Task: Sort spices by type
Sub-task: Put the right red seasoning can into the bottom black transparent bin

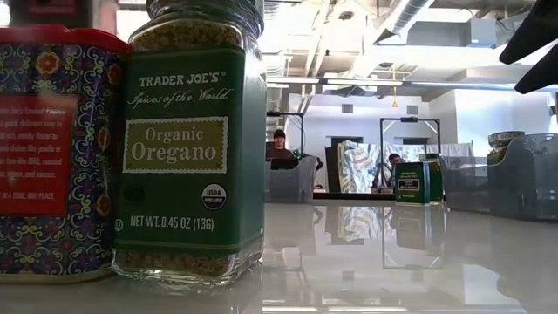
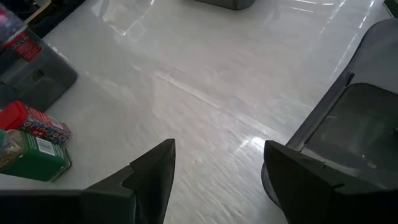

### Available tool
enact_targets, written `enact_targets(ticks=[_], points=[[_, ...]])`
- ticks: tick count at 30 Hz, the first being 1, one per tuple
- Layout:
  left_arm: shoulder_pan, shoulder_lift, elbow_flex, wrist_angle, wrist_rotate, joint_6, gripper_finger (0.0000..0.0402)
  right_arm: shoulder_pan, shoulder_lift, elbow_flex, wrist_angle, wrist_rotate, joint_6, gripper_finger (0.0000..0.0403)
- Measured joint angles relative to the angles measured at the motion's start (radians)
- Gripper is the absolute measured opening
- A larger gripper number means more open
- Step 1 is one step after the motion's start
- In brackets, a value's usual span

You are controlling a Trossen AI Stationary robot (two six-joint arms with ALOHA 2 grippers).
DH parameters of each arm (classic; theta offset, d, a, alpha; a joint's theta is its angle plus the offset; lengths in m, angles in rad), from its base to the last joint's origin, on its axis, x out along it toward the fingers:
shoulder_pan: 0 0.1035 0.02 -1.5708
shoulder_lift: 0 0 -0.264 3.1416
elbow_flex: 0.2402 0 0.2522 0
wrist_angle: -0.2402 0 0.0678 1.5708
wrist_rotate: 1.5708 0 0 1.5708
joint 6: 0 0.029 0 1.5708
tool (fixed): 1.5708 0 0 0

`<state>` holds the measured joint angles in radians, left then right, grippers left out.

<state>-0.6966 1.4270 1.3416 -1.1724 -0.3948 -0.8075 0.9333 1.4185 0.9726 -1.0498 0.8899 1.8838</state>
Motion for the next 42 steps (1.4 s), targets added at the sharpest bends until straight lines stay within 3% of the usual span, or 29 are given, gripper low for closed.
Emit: enact_targets(ticks=[6, 23, 42], points=[[-0.046, 0.0, -0.074, 0.034, 0.0, -0.056, 0.0206, -0.02, 0.0, 0.0, -0.001, -0.001, -0.007, 0.0271], [-0.056, 0.0, -0.319, 0.258, 0.079, 0.053, 0.0206, -0.04, 0.0, 0.0, 0.02, -0.002, -0.007, 0.0271], [-0.055, -0.002, -0.375, 0.33, 0.067, 0.145, 0.0217, -0.04, 0.0, 0.0, 0.026, -0.004, -0.011, 0.0271]])
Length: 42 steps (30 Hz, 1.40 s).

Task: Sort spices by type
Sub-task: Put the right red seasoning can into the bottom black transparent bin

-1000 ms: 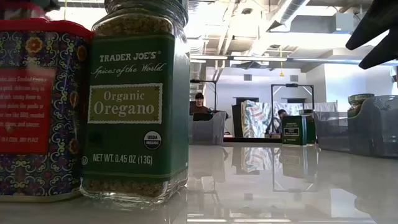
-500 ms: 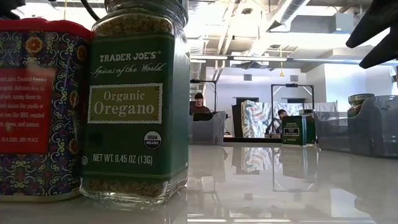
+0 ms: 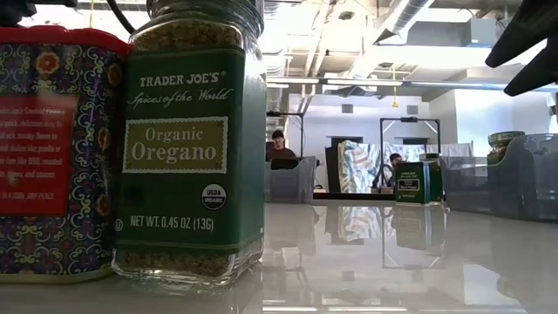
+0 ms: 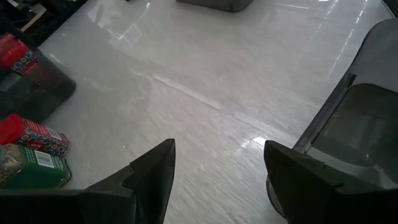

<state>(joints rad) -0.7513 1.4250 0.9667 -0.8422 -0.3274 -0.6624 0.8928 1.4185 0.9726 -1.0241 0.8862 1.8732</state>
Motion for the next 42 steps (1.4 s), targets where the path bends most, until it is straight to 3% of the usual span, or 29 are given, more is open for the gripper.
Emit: enact_targets(ticks=[17, 42], points=[[0.0, -0.001, 0.001, -0.003, -0.012, -0.117, 0.0221, 0.0, 0.0, 0.0, -0.008, 0.0, 0.0, 0.0271], [-0.006, 0.0, 0.016, 0.012, 0.015, -0.104, 0.022, 0.0, 0.0, 0.0, 0.012, -0.001, -0.023, 0.0271]])
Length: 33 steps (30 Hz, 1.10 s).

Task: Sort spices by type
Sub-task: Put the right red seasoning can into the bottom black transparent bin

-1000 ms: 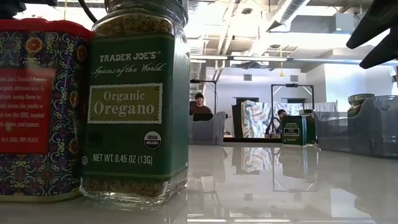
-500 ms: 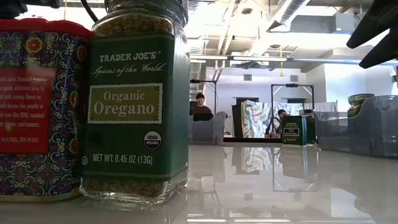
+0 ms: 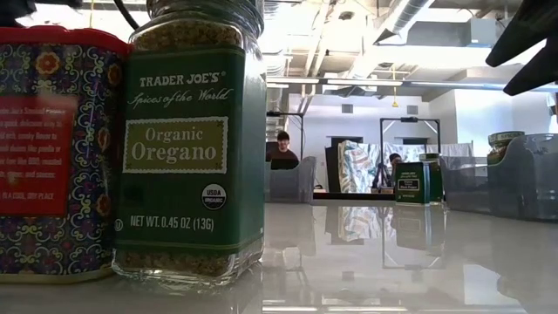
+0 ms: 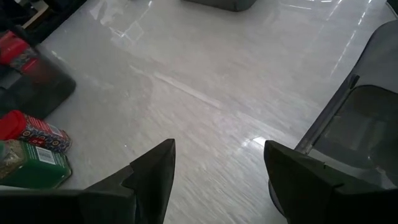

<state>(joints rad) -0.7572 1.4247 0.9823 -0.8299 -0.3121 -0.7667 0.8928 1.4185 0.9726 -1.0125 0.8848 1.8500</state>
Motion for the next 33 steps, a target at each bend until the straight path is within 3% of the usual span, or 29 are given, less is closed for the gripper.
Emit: enact_targets(ticks=[8, 18, 27, 33], points=[[-0.033, 0.001, 0.103, -0.012, -0.056, 0.008, 0.022, 0.0, 0.0, 0.0, 0.002, -0.002, -0.005, 0.0271], [-0.099, 0.045, 0.13, -0.02, -0.062, -0.049, 0.022, 0.0, 0.0, 0.0, 0.006, -0.007, -0.026, 0.0271], [-0.074, 0.119, 0.134, -0.109, -0.063, 0.049, 0.022, 0.0, 0.0, 0.0, 0.004, -0.007, -0.027, 0.0271], [-0.05, 0.152, 0.134, -0.075, -0.059, 0.095, 0.022, 0.0, 0.0, 0.0, 0.016, -0.018, -0.026, 0.0271]])
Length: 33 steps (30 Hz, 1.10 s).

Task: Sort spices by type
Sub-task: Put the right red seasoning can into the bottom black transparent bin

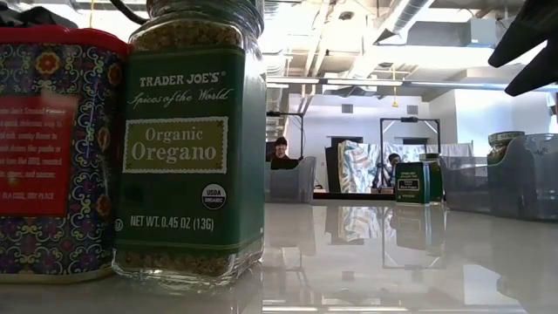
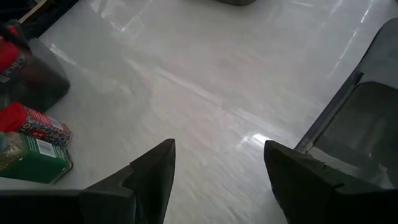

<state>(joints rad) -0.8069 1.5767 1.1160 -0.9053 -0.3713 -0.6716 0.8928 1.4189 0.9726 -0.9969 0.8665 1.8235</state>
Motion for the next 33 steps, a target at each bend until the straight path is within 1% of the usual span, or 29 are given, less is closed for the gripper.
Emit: enact_targets(ticks=[12, 22, 25, 29, 33], points=[[0.045, 0.012, -0.001, -0.027, -0.001, -0.168, 0.022, 0.0, 0.0, 0.0, 0.013, -0.021, -0.017, 0.0271], [0.045, 0.012, -0.001, -0.025, 0.0, -0.168, 0.022, 0.0, 0.0, 0.0, 0.015, -0.029, -0.027, 0.0271], [0.045, 0.012, -0.001, -0.024, 0.005, -0.142, 0.022, 0.0, 0.0, 0.0, 0.015, -0.029, -0.029, 0.0271], [0.045, 0.012, -0.001, -0.024, 0.049, -0.071, 0.022, 0.0, 0.0, 0.0, 0.016, -0.029, -0.029, 0.0271], [0.045, 0.012, -0.001, -0.026, 0.055, -0.066, 0.022, 0.0, 0.0, 0.0, 0.016, -0.029, -0.029, 0.0271]])
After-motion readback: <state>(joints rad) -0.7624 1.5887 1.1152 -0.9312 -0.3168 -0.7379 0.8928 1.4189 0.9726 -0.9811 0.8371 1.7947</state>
